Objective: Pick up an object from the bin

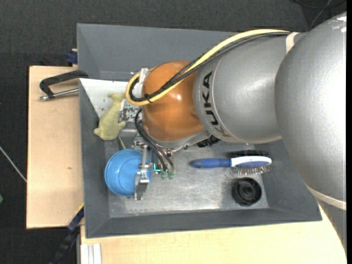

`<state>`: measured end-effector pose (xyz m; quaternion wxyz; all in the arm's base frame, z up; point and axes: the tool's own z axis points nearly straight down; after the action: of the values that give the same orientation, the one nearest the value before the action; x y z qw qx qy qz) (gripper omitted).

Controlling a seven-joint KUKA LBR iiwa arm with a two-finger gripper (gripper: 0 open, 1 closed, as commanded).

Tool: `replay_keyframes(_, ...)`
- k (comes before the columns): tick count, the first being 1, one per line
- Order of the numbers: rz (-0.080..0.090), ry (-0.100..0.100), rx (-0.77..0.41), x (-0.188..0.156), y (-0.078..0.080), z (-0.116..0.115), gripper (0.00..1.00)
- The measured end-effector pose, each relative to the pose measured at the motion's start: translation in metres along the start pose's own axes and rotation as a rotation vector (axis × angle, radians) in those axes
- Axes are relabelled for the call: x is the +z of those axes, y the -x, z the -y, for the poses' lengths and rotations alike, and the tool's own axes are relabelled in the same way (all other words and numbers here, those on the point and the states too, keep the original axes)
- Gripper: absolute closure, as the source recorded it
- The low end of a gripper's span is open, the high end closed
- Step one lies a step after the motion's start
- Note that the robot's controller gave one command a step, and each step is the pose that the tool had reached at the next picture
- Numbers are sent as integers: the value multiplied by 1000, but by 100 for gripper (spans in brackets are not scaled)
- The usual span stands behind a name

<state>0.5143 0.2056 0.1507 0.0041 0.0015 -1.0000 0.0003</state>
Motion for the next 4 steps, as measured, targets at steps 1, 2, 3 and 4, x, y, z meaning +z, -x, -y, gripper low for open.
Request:
replay_keyframes(1,8,-4,-536,72,14,-26,0)
replay_keyframes(2,-15,3,-1273,74,60,-25,0)
replay_keyframes(3,13,-3,-1323,78,29,-4,0)
replay_keyframes(4,17,-5,-1402,78,65,-23,0)
